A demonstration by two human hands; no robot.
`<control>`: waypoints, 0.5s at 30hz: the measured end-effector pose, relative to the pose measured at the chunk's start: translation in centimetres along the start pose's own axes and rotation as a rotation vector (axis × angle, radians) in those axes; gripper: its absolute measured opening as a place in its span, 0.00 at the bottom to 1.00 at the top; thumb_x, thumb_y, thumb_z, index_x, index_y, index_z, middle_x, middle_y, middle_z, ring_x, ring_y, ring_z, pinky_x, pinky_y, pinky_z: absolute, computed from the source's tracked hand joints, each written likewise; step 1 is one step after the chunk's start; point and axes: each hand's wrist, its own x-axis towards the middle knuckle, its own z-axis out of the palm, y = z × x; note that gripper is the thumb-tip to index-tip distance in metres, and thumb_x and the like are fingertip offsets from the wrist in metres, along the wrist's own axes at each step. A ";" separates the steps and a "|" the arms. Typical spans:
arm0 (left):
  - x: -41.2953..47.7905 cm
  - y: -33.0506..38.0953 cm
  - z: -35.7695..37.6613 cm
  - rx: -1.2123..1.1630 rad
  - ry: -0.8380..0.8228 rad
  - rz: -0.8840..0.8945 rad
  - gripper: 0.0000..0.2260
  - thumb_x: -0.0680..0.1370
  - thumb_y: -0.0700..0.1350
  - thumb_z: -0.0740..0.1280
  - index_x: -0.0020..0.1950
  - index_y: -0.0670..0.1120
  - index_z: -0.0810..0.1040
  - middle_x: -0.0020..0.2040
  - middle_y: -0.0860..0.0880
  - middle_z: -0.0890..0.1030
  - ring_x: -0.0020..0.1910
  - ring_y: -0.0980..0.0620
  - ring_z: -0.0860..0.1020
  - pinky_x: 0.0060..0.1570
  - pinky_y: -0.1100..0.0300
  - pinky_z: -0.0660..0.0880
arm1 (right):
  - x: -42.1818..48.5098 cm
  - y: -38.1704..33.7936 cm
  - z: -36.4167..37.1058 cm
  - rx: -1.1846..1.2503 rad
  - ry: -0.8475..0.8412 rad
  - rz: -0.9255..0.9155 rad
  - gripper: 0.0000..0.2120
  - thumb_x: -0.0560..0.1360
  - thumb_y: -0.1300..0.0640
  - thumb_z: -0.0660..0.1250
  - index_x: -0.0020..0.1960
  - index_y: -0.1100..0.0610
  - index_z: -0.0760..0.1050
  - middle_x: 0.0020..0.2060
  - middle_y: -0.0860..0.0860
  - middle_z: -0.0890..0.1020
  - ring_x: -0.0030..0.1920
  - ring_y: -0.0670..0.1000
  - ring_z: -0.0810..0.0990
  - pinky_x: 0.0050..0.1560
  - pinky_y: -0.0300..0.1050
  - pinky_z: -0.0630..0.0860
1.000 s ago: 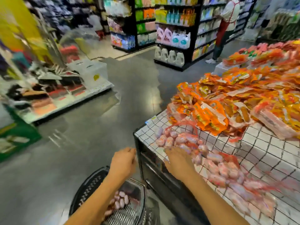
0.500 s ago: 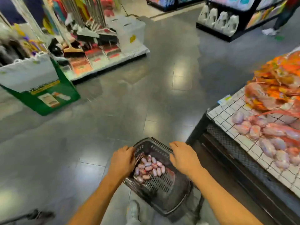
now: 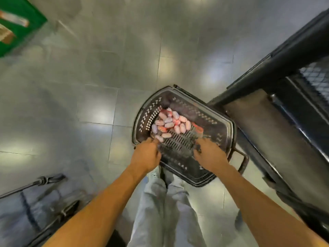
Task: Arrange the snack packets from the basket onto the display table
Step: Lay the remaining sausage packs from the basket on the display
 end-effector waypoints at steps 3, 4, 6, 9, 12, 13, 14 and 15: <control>5.8 -1.7 4.9 0.061 -0.103 -0.016 0.17 0.78 0.46 0.63 0.65 0.42 0.71 0.59 0.40 0.74 0.56 0.38 0.76 0.52 0.47 0.74 | 5.3 2.5 5.1 -0.019 -0.029 0.005 0.19 0.79 0.48 0.62 0.68 0.53 0.70 0.55 0.55 0.79 0.54 0.59 0.79 0.49 0.54 0.78; 7.8 -2.4 6.6 0.087 -0.133 -0.029 0.18 0.78 0.46 0.63 0.66 0.42 0.70 0.60 0.40 0.73 0.57 0.37 0.75 0.53 0.47 0.74 | 7.1 3.3 7.0 -0.014 -0.040 0.012 0.20 0.79 0.48 0.62 0.68 0.54 0.70 0.56 0.56 0.79 0.55 0.59 0.79 0.49 0.53 0.77; 11.7 -3.8 10.1 0.136 -0.187 -0.070 0.21 0.78 0.48 0.64 0.69 0.42 0.68 0.63 0.40 0.71 0.59 0.37 0.74 0.53 0.47 0.74 | 10.7 4.9 10.7 0.008 -0.065 0.030 0.20 0.79 0.48 0.63 0.67 0.54 0.70 0.57 0.56 0.78 0.58 0.60 0.78 0.51 0.53 0.77; 17.3 -5.9 15.2 0.192 -0.255 -0.122 0.29 0.78 0.51 0.65 0.76 0.44 0.60 0.71 0.40 0.65 0.64 0.37 0.71 0.58 0.45 0.73 | 15.7 7.1 16.0 0.019 -0.094 0.059 0.23 0.78 0.47 0.65 0.70 0.54 0.68 0.62 0.56 0.77 0.63 0.60 0.76 0.58 0.54 0.77; 22.7 -7.6 19.9 0.221 -0.325 -0.140 0.32 0.77 0.53 0.67 0.77 0.44 0.59 0.72 0.39 0.65 0.67 0.36 0.69 0.63 0.42 0.71 | 20.6 9.2 20.4 0.049 -0.103 0.089 0.27 0.78 0.47 0.66 0.73 0.55 0.65 0.67 0.58 0.73 0.67 0.61 0.73 0.64 0.56 0.73; 24.3 -8.1 21.2 0.219 -0.344 -0.139 0.31 0.77 0.54 0.67 0.76 0.44 0.61 0.72 0.39 0.66 0.68 0.36 0.68 0.64 0.42 0.71 | 22.1 9.8 21.6 0.061 -0.097 0.096 0.27 0.77 0.47 0.66 0.73 0.55 0.65 0.67 0.58 0.72 0.67 0.61 0.72 0.65 0.57 0.72; 25.9 -8.5 22.5 0.211 -0.350 -0.134 0.29 0.77 0.54 0.67 0.74 0.45 0.64 0.71 0.40 0.68 0.68 0.37 0.69 0.65 0.43 0.71 | 23.6 10.3 22.8 0.067 -0.088 0.095 0.28 0.77 0.46 0.67 0.73 0.54 0.64 0.67 0.58 0.72 0.67 0.62 0.72 0.65 0.58 0.72; 27.4 -8.9 23.7 0.202 -0.350 -0.120 0.28 0.76 0.54 0.68 0.73 0.45 0.66 0.70 0.41 0.69 0.68 0.39 0.70 0.65 0.44 0.71 | 24.9 10.7 23.8 0.068 -0.071 0.093 0.29 0.76 0.46 0.68 0.73 0.53 0.64 0.68 0.58 0.71 0.67 0.62 0.71 0.65 0.58 0.72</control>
